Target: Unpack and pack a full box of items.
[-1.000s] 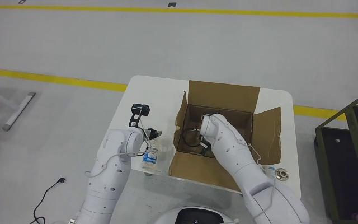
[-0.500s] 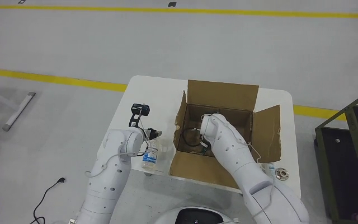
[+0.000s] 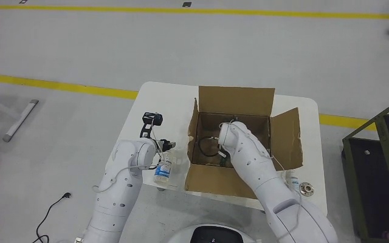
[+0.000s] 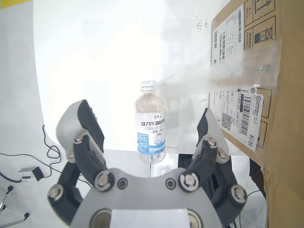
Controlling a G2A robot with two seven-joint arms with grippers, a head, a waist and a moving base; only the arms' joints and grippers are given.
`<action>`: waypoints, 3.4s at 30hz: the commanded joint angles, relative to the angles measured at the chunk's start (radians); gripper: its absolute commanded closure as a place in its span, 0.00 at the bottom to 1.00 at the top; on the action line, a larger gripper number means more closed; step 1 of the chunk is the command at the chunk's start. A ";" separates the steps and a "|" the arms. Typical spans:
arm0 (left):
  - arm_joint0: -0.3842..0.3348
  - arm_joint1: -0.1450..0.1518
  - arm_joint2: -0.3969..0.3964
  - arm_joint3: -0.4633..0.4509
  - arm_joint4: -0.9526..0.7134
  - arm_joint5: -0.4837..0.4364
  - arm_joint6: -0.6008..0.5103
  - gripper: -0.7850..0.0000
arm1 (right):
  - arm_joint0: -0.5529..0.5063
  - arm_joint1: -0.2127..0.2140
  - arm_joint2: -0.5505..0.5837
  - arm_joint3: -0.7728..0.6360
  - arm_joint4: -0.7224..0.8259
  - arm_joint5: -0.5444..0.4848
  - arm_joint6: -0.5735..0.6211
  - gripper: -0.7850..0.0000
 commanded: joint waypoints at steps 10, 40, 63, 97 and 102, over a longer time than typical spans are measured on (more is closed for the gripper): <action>0.000 0.000 0.000 0.000 0.000 0.000 0.000 0.00 | -0.032 0.034 0.024 -0.075 -0.084 -0.102 0.004 1.00; 0.000 0.000 0.000 0.000 0.000 0.000 0.000 0.00 | -0.127 0.067 0.012 -0.254 -0.205 -0.313 0.057 1.00; 0.000 0.000 0.000 0.000 0.000 0.000 0.000 0.00 | -0.151 0.060 0.030 -0.289 -0.157 -0.233 0.052 0.00; 0.000 0.000 0.000 0.000 0.000 0.000 0.000 0.00 | -0.005 0.021 -0.023 -0.025 -0.144 -0.227 0.046 0.57; 0.000 0.000 0.000 0.000 0.000 0.000 0.000 0.00 | 0.006 0.015 -0.028 0.005 -0.135 -0.230 0.031 0.59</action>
